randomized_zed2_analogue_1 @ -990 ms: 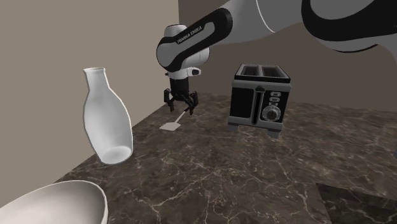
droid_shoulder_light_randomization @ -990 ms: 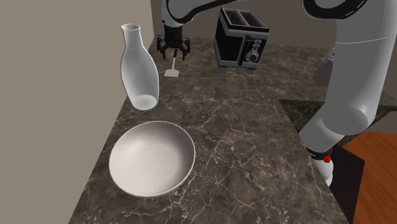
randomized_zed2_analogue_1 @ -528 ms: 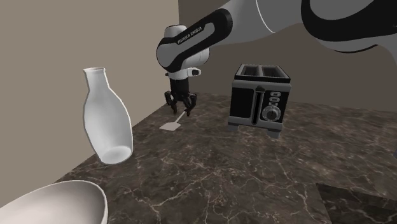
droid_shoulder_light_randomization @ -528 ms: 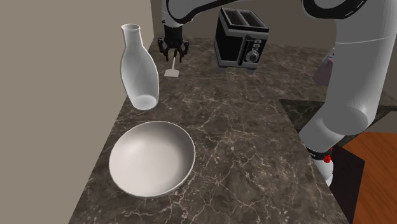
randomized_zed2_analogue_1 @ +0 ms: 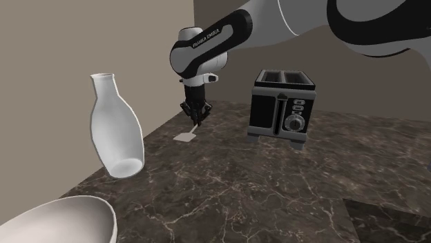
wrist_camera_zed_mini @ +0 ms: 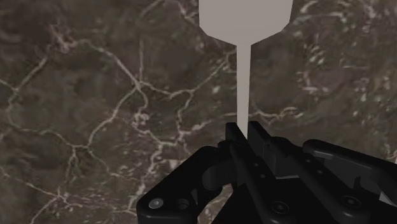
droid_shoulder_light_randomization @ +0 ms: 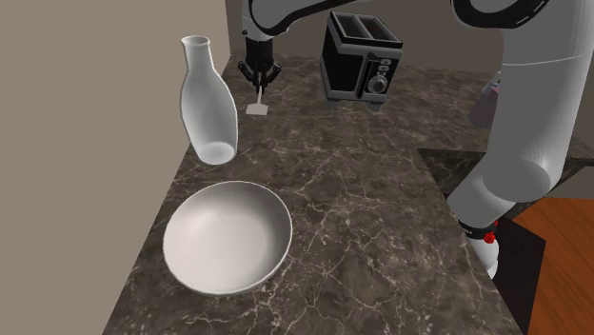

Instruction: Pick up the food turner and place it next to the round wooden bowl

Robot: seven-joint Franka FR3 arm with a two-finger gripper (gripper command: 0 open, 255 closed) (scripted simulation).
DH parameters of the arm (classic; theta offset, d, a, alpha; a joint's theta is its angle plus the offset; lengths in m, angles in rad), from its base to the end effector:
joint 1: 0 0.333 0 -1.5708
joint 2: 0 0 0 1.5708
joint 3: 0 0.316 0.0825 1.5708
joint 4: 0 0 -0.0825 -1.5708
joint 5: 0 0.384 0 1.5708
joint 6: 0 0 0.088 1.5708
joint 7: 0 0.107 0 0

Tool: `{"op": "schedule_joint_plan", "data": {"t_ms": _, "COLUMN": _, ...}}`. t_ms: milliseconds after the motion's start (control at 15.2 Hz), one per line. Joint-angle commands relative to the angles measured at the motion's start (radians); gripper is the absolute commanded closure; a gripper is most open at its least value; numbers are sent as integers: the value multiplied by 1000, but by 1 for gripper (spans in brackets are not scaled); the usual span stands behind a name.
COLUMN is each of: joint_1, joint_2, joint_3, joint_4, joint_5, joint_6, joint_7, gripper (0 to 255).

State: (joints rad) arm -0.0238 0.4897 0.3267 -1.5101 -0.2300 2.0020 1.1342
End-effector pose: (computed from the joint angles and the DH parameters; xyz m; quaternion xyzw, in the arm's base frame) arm 0.6743 0.1599 0.3956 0.9251 -0.3782 0.0309 0.0124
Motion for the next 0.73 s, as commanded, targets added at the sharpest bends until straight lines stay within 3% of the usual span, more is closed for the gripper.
{"op": "schedule_joint_plan", "data": {"t_ms": 0, "joint_1": 0, "joint_2": 0, "joint_3": 0, "joint_4": 0, "joint_5": 0, "joint_6": 0, "joint_7": 0, "gripper": 255}}
{"op": "schedule_joint_plan", "data": {"t_ms": 660, "joint_1": 3, "joint_2": -28, "joint_3": 8, "joint_4": 94, "joint_5": 15, "joint_6": -119, "joint_7": -16, "gripper": 255}}
